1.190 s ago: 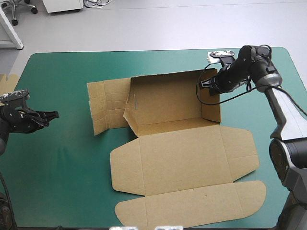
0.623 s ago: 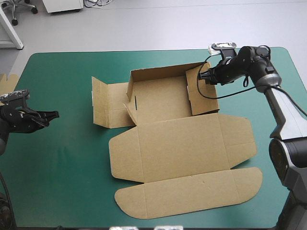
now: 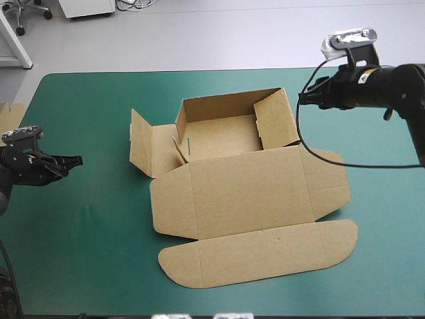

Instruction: Fold the box

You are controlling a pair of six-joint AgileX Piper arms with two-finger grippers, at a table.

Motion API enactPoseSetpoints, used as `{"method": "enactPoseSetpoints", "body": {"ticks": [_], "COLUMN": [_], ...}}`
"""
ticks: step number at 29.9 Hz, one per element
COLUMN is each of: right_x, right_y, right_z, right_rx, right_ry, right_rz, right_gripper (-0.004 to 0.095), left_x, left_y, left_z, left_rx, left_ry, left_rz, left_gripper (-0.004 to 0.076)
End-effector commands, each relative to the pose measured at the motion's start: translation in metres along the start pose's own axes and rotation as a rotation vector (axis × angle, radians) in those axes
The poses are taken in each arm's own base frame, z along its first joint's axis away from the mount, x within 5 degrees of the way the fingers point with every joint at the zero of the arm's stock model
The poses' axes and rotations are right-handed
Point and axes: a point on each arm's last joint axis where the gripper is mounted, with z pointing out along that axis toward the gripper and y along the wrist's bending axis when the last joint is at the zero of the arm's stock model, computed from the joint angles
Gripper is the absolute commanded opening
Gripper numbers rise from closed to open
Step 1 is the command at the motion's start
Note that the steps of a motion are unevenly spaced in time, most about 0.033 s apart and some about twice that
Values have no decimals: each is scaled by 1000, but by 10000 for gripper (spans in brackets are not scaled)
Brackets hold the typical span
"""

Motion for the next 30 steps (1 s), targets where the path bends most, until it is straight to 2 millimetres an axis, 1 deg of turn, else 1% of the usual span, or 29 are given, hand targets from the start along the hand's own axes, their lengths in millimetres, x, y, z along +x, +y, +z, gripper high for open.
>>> {"method": "enactPoseSetpoints", "body": {"ticks": [1, 4, 6, 8, 9, 10, 13, 14, 15, 19, 22, 27, 30], "right_x": [16, 40, 50, 58, 60, 62, 64, 64, 64, 66, 62, 46, 40], "right_y": [8, 9, 8, 7, 8, 8, 8, 7, 6, 2, -2, -10, -14], "right_z": [-26, -28, -26, -18, -14, -6, 17, 25, 32, 66, 89, 116, 131], "right_rx": [-17, -3, 19, 22, 10, -14, -63, -70, -73, -105, -120, -106, -97], "right_ry": [-61, -112, -176, -213, -215, -204, -147, -130, -115, 15, 78, 101, 138], "right_rz": [-17, -7, -9, -18, -23, -10, 5, 15, 24, 52, 67, 48, 33], "right_gripper": [405, 405, 405, 415, 443, 491, 656, 694, 709, 712, 712, 654, 616], "left_x": [-11, -11, -11, -11, -11, -11, -11, -11, -11, -11, -11, -11, -11], "left_y": [-2, -2, -3, -3, -3, -3, -3, -3, -3, -4, -4, -4, -4], "left_z": [-17, -18, -18, -18, -18, -18, -18, -18, -18, -18, -18, -18, -18], "left_rx": [2, 3, 8, 8, 8, 8, 11, 13, 13, 14, 14, 14, 15], "left_ry": [-96, -100, -101, -103, -103, -103, -102, -102, -100, -100, -100, -100, -98], "left_rz": [4, 8, 3, 3, 3, 3, 2, 2, 5, 4, 4, 5, 8], "left_gripper": [125, 125, 125, 125, 125, 125, 125, 125, 125, 125, 125, 125, 125]}}
